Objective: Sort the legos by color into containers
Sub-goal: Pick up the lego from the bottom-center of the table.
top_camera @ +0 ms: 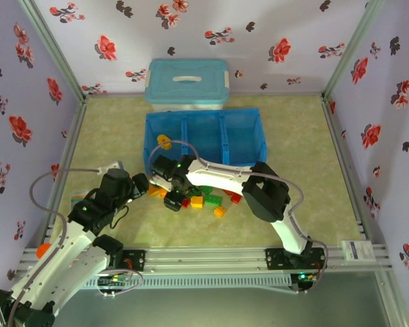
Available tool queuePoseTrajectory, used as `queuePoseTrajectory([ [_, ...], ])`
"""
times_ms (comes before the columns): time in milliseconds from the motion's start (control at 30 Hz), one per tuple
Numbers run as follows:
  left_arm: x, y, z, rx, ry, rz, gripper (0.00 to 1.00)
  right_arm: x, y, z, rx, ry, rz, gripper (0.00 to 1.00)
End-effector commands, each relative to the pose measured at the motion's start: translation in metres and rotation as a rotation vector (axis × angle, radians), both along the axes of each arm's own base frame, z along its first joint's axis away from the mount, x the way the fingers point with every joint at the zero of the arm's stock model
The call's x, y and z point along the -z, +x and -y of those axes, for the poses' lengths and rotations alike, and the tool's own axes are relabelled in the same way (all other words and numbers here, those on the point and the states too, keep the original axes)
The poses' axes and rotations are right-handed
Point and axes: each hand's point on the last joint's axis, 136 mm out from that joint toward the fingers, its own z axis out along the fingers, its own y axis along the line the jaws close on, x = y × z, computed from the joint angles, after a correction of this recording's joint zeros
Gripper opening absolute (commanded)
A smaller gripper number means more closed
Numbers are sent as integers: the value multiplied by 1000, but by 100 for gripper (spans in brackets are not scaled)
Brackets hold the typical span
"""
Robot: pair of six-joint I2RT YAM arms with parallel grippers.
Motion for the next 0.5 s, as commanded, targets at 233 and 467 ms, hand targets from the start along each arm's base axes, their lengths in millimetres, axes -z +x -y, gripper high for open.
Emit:
queuePoseTrajectory([
  [233,-10,1,-4,-21,9,15,78,20,4,-3,-24,-61,43,58],
  [467,-7,0,-4,-20,11,11,79,28,-2,-5,-35,-76,32,53],
])
